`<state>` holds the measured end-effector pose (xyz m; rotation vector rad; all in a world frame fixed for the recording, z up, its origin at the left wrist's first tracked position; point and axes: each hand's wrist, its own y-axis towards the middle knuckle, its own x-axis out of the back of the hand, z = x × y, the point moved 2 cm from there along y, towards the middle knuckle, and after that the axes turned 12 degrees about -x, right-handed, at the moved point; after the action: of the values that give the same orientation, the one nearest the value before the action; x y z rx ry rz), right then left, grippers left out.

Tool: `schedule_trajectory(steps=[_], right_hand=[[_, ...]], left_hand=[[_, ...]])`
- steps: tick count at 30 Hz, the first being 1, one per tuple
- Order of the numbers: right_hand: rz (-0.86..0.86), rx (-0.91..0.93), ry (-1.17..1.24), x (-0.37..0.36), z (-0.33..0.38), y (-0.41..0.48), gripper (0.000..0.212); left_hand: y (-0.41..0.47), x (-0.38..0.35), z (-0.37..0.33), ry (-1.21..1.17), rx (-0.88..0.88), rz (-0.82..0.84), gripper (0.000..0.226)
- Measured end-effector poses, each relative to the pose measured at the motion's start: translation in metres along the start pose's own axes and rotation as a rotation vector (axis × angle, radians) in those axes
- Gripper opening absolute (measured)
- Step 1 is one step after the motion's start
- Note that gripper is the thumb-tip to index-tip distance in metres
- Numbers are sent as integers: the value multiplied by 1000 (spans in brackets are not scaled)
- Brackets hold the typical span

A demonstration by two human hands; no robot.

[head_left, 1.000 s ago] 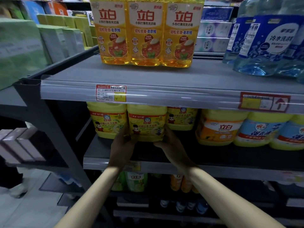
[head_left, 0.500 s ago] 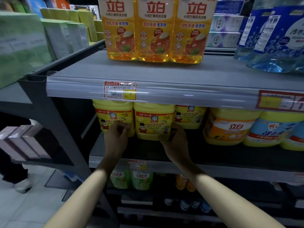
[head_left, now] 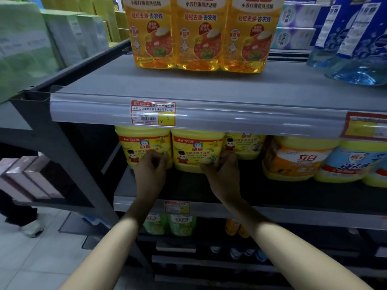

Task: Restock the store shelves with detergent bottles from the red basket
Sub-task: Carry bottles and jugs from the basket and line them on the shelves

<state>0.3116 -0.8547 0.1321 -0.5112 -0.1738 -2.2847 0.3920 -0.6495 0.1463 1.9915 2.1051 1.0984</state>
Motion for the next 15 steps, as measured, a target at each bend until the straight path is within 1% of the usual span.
schedule_trajectory(steps=[3,5,8,10,12,15], right_hand=[[6,55,-25,2,-1,-1,44],[41,72,-74,6,-4,-2,42],[125,115,-174,16,-12,-5,52],[193,156,-242,25,-12,-9,60],[249,185,-345,36,-12,-15,65],[288,224,-494,57,-14,-23,61]], left_hand=[[-2,1,0,5,-10,19,19],[-6,1,-1,4,8,77,15],[-14,0,-8,18,38,148,2],[-24,-4,-18,58,40,248,12],[-33,-9,-33,104,-4,354,24],[-46,-20,-60,156,-68,461,34]])
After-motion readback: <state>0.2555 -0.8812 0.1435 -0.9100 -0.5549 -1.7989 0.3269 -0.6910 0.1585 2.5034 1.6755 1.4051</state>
